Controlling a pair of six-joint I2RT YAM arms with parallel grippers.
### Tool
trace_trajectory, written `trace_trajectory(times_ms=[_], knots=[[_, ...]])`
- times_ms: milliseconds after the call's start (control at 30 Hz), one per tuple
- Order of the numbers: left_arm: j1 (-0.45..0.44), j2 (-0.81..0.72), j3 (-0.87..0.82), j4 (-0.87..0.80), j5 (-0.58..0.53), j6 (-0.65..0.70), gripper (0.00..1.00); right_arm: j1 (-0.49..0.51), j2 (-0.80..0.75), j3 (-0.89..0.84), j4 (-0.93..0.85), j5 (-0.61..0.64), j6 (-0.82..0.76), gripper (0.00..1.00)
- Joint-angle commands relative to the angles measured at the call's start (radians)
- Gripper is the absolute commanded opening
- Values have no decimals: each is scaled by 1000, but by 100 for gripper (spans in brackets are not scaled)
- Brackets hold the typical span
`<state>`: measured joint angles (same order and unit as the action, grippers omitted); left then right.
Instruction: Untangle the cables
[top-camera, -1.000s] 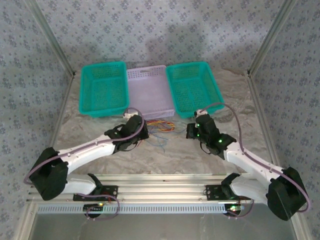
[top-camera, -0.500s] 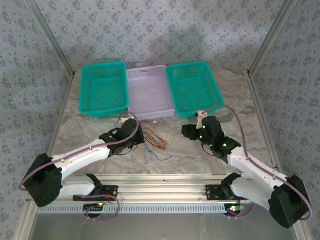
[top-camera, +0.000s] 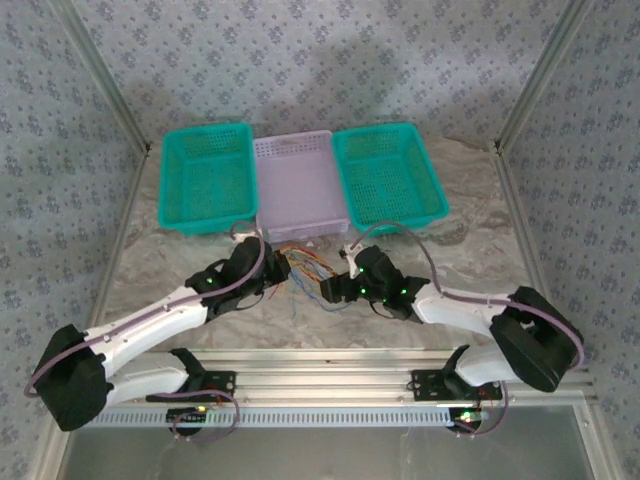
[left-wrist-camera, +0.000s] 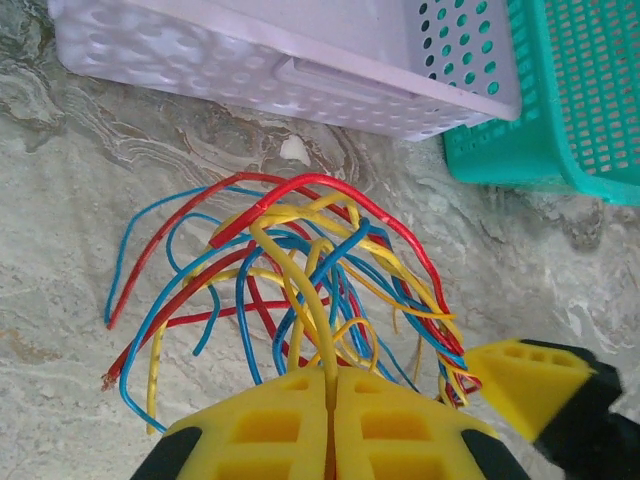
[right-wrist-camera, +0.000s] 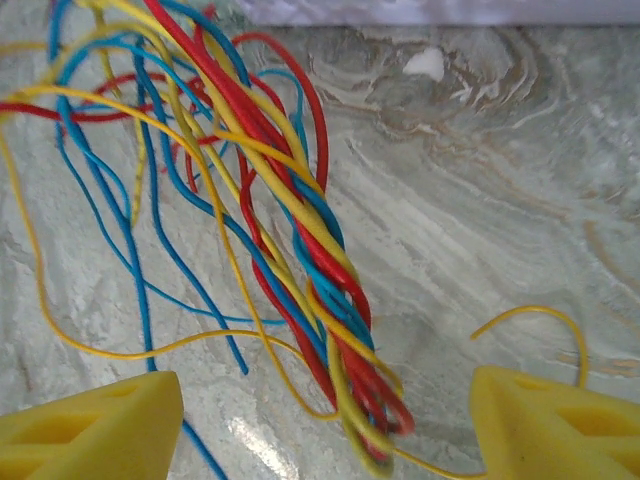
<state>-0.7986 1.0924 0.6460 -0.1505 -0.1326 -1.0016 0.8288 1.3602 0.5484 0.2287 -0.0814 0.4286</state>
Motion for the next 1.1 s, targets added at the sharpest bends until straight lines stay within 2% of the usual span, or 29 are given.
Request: trace_trajectory(times_ms=[0,167,333,467,600,767,867,1067], knots=[[-6,-33,-4,60,27,-40,0,29,36,45,65,107,-13,77],[-10,-74,-16,72,36,-56,0,53,74,97,48,302,-33,74],[-13,-143,-32,55,35,-77,0,60,114,139,23,299,-42,55],[-12,-192,-45,58,29,-87,0,64,133,138,27,284,-34,51],[-12,-209,-41,48,22,-81,0,73,116,154,-17,318,-42,27],[-8,-251,12,-64,-34,-7,0,72,33,188,-212,455,-68,10],[9,-276,38,-147,-67,36,0,66,-18,192,-307,493,-83,4],[60,-325,53,-259,-94,89,0,38,-118,188,-453,538,-111,2]])
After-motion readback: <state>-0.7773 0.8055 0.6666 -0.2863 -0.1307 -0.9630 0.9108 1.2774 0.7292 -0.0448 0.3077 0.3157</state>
